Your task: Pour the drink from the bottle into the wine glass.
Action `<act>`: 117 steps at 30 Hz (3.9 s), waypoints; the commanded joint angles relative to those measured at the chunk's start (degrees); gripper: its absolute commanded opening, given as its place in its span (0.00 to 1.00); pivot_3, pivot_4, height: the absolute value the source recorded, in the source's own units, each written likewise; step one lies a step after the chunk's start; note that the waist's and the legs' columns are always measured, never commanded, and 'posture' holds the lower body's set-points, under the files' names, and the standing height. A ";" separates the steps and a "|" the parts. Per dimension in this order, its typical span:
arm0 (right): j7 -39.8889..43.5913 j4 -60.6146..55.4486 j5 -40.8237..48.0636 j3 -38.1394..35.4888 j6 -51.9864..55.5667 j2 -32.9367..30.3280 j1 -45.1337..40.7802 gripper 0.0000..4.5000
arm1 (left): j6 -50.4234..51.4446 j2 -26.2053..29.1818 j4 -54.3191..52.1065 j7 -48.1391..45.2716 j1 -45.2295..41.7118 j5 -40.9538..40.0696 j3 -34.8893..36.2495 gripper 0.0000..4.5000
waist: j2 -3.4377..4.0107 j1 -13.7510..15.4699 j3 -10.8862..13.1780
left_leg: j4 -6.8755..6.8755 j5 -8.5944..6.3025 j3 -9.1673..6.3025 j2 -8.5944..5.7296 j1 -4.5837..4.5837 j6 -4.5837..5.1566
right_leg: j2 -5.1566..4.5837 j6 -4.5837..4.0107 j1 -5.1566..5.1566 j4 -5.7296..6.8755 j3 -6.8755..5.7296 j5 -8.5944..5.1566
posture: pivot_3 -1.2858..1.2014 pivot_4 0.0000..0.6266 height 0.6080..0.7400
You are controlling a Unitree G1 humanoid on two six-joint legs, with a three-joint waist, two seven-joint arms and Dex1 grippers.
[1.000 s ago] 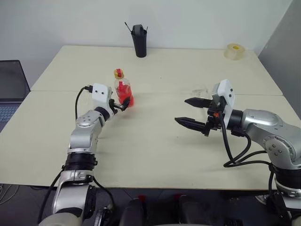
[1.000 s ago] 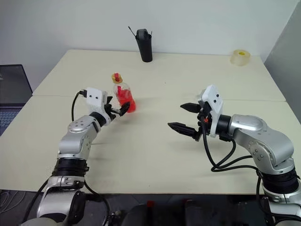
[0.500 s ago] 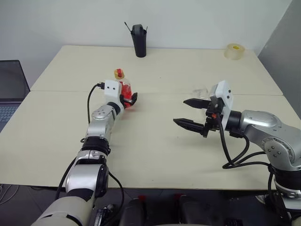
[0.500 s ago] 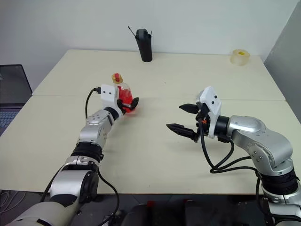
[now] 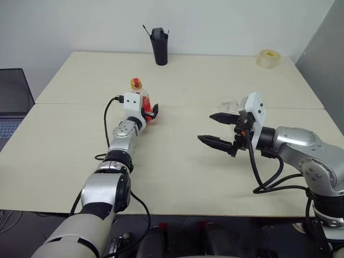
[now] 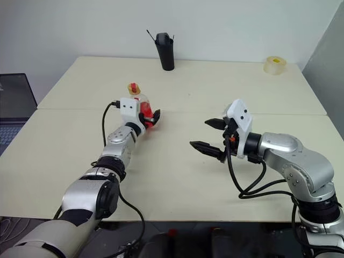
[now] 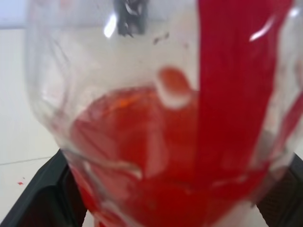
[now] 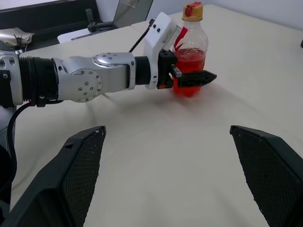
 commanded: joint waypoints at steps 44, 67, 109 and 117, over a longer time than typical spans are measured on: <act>-29.27 -1.16 8.36 -7.79 22.49 15.15 -18.47 0.91 | 34.49 -1.63 -64.69 -38.01 19.39 -7.56 -18.54 0.43 | 0.03 -0.28 -0.01 | 0.03 0.04 -0.08 0.23 -0.22 0.02 | -0.06 0.01 -0.14 0.05 0.00 -0.01 | 0.52 0.24 1.00; 21.31 12.18 3.39 4.14 -1.19 -5.27 -19.14 0.27 | 39.31 0.25 -70.47 -45.20 21.34 -14.02 -19.38 0.29 | 0.03 -0.21 0.00 | 0.02 0.01 -0.09 0.03 -0.20 0.08 | -0.04 0.03 -0.09 -0.05 -0.03 -0.02 | 0.52 0.24 1.00; -52.82 -17.89 27.59 -17.67 39.91 18.28 -16.88 1.00 | 33.53 -2.10 -62.82 -45.50 18.45 -11.36 -22.81 0.22 | 0.09 -0.18 0.01 | 0.03 0.04 -0.16 0.11 -0.25 0.05 | -0.17 0.07 -0.09 -0.01 0.01 -0.04 | 0.52 0.24 1.00; -63.17 -17.02 35.49 -18.98 38.88 17.98 -15.76 1.00 | 32.89 -1.57 -61.72 -45.76 17.93 -11.17 -22.48 0.22 | 0.10 -0.24 0.01 | 0.01 0.04 -0.17 0.11 -0.25 0.07 | -0.15 0.09 -0.09 -0.01 0.01 -0.05 | 0.52 0.24 1.00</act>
